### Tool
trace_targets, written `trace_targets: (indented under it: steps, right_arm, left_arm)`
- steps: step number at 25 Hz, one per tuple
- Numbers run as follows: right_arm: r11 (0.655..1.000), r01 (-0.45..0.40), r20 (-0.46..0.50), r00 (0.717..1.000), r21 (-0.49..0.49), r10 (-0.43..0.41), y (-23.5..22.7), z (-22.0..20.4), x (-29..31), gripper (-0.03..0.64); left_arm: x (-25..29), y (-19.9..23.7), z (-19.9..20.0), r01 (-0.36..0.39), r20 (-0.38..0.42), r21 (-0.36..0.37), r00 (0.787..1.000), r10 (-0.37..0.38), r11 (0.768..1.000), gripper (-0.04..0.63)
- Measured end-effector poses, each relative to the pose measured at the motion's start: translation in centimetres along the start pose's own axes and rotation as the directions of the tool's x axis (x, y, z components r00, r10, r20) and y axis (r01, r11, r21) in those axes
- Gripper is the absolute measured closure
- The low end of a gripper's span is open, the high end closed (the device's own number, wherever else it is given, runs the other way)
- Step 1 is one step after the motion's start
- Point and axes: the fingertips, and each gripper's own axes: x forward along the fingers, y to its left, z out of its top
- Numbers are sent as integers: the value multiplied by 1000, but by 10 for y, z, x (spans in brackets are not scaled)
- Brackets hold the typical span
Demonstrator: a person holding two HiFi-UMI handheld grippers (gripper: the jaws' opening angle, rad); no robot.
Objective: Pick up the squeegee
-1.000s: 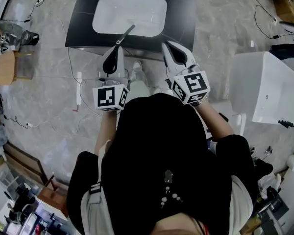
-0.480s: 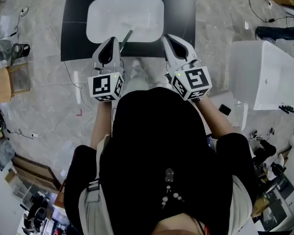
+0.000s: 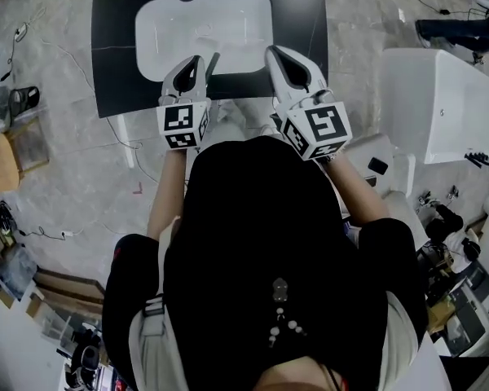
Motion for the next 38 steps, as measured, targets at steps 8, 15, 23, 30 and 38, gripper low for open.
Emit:
trace_targets:
  steps: [8,15,23,30,38]
  right_arm:
    - [998,57,-37,998,19,-57,-5,-8,25,615]
    - [994,108,-51,993,33,-106,-10,-13,42,615]
    - [984,177,-66,982,35,-175,-19,-20,40,615]
    - [964,263,-72,963,41,-259,-38,-23,24,615]
    - [944,324,-73,945,56,-320,-52,-26,11,615]
  left_arm:
    - [37,14,-35,52,-104,-56,993,-58,997,594]
    - [68,15,-80,137,-238,-53,960,-146,989,594]
    - [91,16,-139,165,-381,-175,898,-221,971,514]
    - [110,12,-178,126,-493,-239,839,-232,963,489]
    - [117,10,-190,82,-587,-237,782,-210,968,488]
